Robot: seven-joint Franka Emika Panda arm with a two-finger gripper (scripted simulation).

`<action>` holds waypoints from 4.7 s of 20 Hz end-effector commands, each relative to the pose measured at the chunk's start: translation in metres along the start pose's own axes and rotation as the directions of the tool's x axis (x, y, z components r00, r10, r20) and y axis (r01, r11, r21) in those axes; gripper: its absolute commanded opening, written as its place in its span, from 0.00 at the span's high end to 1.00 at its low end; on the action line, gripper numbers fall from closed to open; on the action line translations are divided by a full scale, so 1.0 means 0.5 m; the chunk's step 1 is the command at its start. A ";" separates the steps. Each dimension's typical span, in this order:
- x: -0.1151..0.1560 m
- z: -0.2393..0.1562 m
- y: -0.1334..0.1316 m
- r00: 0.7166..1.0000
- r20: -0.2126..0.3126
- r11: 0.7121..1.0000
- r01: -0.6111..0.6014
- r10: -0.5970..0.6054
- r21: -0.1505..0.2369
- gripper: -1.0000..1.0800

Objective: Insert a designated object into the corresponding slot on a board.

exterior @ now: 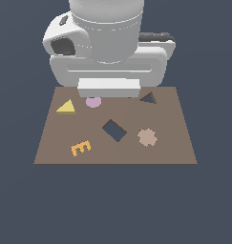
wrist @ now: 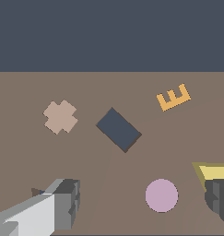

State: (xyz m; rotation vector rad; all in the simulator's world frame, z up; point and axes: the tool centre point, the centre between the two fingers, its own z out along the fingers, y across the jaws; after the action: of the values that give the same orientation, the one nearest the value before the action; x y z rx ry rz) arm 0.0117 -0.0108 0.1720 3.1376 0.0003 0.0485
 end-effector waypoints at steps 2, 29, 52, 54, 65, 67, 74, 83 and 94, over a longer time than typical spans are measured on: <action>0.000 0.000 0.001 1.000 0.000 1.000 -0.001 0.001 0.000 0.04; -0.088 0.238 0.303 0.779 0.025 0.780 -0.626 0.626 -0.018 0.04; -0.094 0.282 0.305 0.773 0.026 0.773 -0.634 0.634 -0.017 1.00; -0.094 0.282 0.305 0.773 0.026 0.773 -0.634 0.634 -0.017 1.00; -0.109 0.279 0.259 0.761 0.026 0.762 -0.647 0.648 -0.017 1.00; -0.116 0.278 0.236 0.756 0.026 0.756 -0.654 0.654 -0.017 1.00; -0.147 0.272 0.123 0.727 0.025 0.727 -0.686 0.687 -0.019 1.00; -0.185 0.264 -0.070 0.675 0.024 0.676 -0.737 0.737 -0.021 1.00; -0.200 0.257 -0.244 0.627 0.022 0.628 -0.778 0.779 -0.023 1.00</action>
State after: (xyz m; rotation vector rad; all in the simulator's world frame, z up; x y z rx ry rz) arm -0.0838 0.1020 0.0393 2.8390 -1.3424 -0.0019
